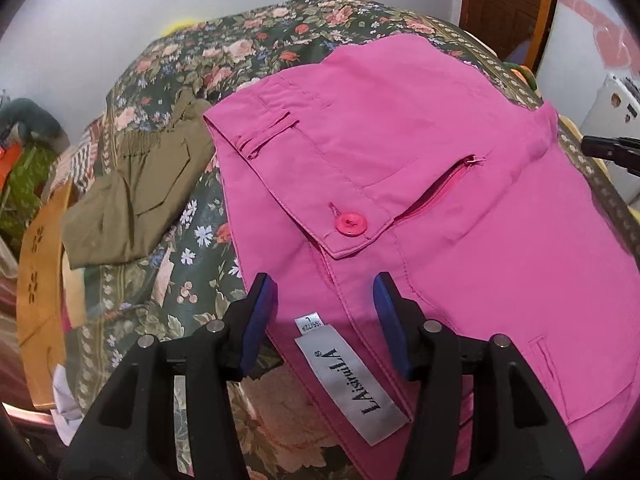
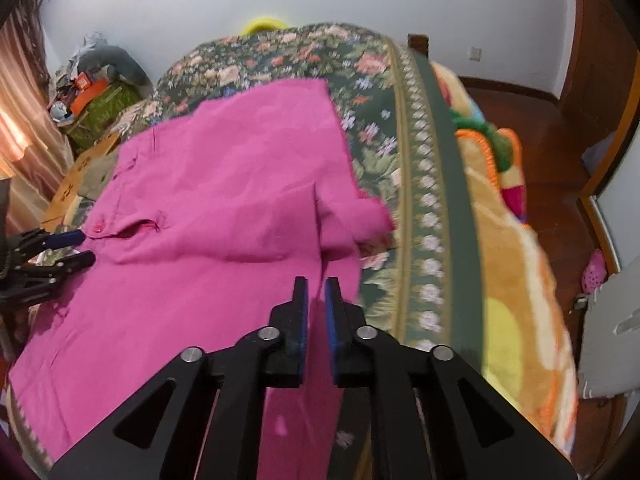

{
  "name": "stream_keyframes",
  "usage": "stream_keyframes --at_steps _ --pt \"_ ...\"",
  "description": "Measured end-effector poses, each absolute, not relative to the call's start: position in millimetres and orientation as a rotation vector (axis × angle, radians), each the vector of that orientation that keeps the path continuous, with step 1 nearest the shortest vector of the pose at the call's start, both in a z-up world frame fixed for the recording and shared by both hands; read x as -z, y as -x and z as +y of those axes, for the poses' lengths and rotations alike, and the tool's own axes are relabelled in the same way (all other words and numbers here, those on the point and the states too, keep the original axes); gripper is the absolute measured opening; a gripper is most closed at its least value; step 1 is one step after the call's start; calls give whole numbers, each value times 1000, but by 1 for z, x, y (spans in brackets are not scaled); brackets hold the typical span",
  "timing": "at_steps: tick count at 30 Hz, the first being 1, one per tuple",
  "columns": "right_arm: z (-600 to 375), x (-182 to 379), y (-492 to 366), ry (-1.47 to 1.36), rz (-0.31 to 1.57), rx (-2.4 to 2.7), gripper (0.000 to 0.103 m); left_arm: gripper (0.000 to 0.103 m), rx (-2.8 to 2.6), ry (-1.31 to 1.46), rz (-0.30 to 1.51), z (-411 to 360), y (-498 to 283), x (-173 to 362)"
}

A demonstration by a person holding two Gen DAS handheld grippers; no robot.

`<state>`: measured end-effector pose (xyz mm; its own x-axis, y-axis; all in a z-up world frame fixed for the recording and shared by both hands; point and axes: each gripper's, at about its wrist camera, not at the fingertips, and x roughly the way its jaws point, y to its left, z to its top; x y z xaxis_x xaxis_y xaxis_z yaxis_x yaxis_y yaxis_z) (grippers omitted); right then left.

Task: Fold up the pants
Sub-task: 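Lower both grippers to the pink trousers' hem and waistband edges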

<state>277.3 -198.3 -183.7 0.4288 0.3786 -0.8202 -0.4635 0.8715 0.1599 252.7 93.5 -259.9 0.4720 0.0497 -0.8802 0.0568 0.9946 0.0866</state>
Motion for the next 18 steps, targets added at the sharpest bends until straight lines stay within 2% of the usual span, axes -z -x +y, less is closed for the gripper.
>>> stream_keyframes --at_steps 1,2,3,4,10,14,16,17,18 --pt "-202 179 -277 98 987 -518 25 54 2 -95 1087 95 -254 258" --pt "-205 174 -278 97 976 -508 39 53 0 -80 1095 96 -255 255" --pt "-208 170 -280 90 961 -501 47 53 -4 -67 1097 97 -256 253" --pt "-212 166 -284 79 940 -493 47 53 -12 -56 1086 98 -258 248" --pt "-210 173 -319 13 938 -459 47 54 -35 17 1024 110 -277 230" --pt "-201 201 -345 -16 1027 -457 47 54 -29 80 1079 116 -300 243" --pt "-197 216 -352 -33 1081 -462 40 54 -21 100 1121 116 -308 256" --pt "-194 225 -354 -36 1116 -481 28 54 -32 94 1135 115 -310 264" --pt "-193 229 -353 -33 1125 -491 22 54 -37 80 1125 113 -310 267"
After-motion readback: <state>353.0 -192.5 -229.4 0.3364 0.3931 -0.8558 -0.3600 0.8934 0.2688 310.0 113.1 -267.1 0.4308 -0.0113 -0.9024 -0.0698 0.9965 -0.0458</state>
